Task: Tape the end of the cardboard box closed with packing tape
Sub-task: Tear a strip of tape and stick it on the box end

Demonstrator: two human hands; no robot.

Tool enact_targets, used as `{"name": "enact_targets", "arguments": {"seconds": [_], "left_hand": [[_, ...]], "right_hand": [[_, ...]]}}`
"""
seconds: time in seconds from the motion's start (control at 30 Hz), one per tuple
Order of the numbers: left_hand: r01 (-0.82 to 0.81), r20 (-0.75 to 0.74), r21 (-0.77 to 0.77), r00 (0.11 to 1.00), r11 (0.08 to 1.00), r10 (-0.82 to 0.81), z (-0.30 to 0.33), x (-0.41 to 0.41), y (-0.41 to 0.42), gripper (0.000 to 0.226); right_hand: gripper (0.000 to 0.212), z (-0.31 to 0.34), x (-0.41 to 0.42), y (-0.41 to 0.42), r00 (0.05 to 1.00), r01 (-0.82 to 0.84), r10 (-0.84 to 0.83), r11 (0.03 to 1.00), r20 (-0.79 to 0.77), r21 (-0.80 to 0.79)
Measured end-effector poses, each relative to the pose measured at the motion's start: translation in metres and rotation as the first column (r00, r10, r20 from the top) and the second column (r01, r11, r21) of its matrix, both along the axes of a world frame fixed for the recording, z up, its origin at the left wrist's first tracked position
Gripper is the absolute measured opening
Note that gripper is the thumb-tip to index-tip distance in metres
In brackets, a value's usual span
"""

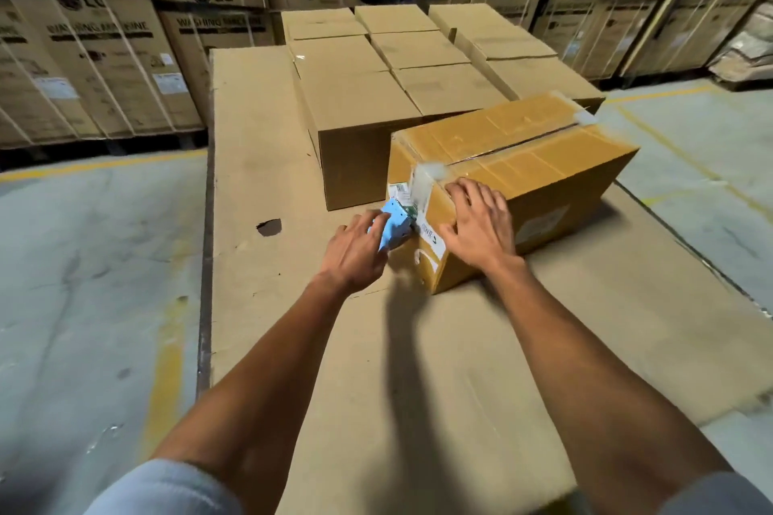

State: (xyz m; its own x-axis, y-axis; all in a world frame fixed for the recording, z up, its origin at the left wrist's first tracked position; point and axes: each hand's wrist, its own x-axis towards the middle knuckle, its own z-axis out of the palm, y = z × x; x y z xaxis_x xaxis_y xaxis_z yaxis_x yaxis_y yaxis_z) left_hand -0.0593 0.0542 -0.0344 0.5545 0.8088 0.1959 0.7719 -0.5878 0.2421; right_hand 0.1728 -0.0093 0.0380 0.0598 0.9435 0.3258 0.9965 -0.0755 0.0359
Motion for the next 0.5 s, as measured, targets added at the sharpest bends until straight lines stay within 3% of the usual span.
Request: {"name": "enact_targets", "arguments": {"seconds": [0.17,0.5], "left_hand": [[0.138,0.014,0.02,0.99,0.99,-0.138,-0.019,0.018,-0.011,0.073],[0.227,0.082,-0.015,0.971,0.974,-0.225,-0.039,0.041,-0.021,0.085]], "right_hand": [[0.055,-0.004,0.016,-0.025,0.997,0.075,-0.076,0.997,0.021,0.032],[0.057,-0.007,0.001,-0.02,0.981,0.188,-0.19,0.981,0.043,0.051]]}}
